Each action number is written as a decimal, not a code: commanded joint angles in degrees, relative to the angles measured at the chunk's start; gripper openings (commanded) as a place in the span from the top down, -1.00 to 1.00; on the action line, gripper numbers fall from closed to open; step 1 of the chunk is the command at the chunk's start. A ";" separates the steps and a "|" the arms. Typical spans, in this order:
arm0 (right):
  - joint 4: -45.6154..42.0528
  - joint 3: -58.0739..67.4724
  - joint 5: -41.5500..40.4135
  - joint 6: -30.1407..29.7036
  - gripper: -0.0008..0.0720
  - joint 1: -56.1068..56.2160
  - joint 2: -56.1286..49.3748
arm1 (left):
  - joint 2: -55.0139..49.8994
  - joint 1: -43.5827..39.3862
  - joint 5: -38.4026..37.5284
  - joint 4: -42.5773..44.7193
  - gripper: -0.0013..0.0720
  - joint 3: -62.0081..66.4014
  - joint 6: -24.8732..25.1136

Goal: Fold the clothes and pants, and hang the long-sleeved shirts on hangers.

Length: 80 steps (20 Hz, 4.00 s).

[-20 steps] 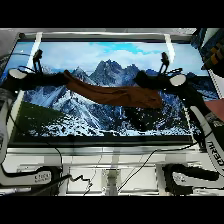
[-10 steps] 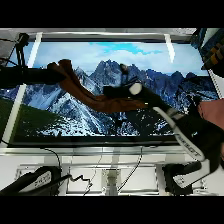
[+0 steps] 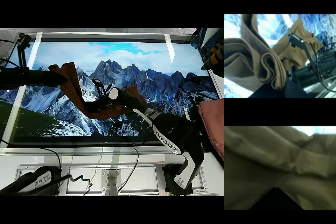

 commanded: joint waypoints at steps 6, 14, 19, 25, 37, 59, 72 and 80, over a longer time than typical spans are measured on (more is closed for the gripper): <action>-5.27 0.44 11.89 0.11 0.94 -18.78 8.11 | -9.31 -17.49 16.44 -10.82 0.93 0.00 -0.02; -15.23 0.44 19.76 0.15 0.94 -37.05 19.41 | -21.68 -44.57 54.66 -14.75 0.93 0.02 -0.04; -20.90 0.44 22.51 -0.76 -0.76 -41.16 19.91 | -24.79 -48.02 54.71 -14.75 -0.94 0.02 -0.04; -34.93 -0.13 21.44 -2.34 -0.55 -44.11 15.21 | -19.74 -41.66 50.36 -14.73 -0.94 0.02 -0.02; -10.51 -0.11 18.18 -20.39 -0.92 -40.37 -1.44 | -17.75 -32.68 42.91 -14.71 -0.94 0.00 -0.04; 2.25 0.04 24.59 -16.92 0.94 -24.98 -6.47 | -14.23 -24.87 42.64 0.59 -0.91 0.00 -0.04; 7.34 10.34 29.64 -12.35 0.94 -56.17 18.45 | 0.13 -5.29 12.33 41.86 -0.91 0.00 -0.07; -15.82 10.97 29.57 -1.75 0.94 -85.40 28.26 | 0.13 -5.03 5.60 45.29 -0.91 0.00 -0.07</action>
